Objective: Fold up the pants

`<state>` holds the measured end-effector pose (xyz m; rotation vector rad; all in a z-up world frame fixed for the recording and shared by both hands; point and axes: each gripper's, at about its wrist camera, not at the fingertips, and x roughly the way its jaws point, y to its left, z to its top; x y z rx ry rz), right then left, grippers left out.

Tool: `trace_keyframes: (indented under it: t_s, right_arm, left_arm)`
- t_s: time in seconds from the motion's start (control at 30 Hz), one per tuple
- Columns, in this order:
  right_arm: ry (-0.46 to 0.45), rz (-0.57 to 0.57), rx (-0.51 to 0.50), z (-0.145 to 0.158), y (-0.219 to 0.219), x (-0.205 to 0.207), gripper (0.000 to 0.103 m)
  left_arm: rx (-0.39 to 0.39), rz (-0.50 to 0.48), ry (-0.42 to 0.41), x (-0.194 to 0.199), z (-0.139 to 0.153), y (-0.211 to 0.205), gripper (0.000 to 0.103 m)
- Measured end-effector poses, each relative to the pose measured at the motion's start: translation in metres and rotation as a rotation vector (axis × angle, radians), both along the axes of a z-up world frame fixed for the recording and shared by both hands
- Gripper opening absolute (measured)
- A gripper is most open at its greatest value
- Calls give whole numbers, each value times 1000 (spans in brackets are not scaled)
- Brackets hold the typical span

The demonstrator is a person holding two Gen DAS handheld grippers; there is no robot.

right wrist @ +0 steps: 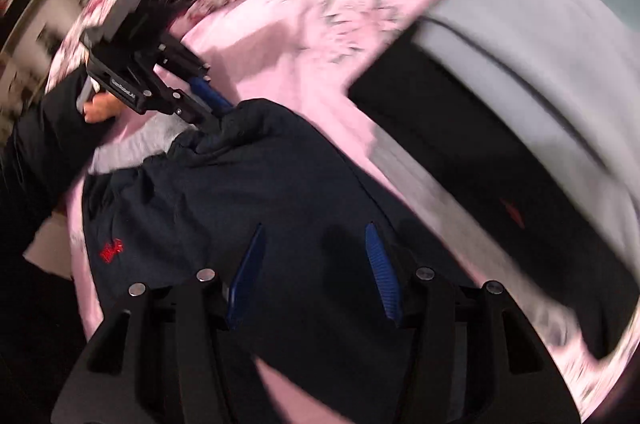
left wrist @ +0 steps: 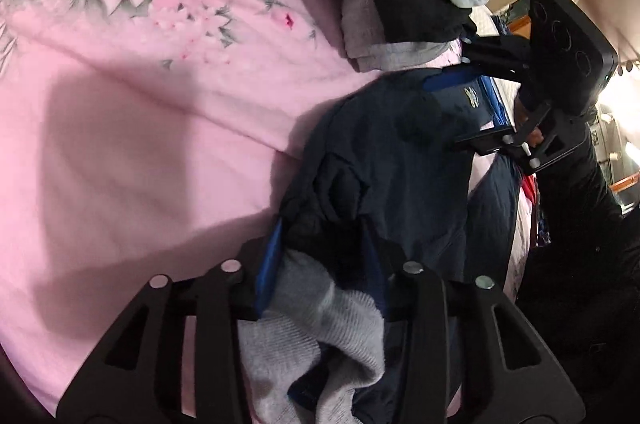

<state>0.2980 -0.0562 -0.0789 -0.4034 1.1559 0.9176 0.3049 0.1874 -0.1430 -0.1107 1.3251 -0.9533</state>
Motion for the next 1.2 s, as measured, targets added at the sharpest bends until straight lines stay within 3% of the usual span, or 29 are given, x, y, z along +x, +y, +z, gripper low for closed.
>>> trace_keyframes:
  t_s: [0.13,0.17,0.2,0.37,0.57,0.83,1.13,1.2]
  right_arm:
    - [-6,68,-36,-9,25,5,54]
    - [-5,81,-45,-10,30,5,54]
    - [-14,96,-58,-11,35,4,54]
    - [-45,171,-97,-9,31,-8,54]
    - [-16,64,-132,-19,-5,17,54]
    - [-21,99,-132,-27,7,25,54]
    - [-115,246,-208,-26,39,5,54]
    - [-50,242,-239,-41,43,11,52]
  left_arm:
    - [32,-38,-22,4,3,-18,45]
    - [53,-50,-43,3,5,-24,30]
    - [73,-60,-51,2,4,-31,25]
    - [107,-41,-166,-12,26,-35,19]
    - [97,-81,-250,-39,50,-43,19]
    - [123,-193,-262,-80,51,-53,18]
    - [132,-186,-239,-87,45,-53,17]
    - [152,-175,-244,-86,44,-52,17]
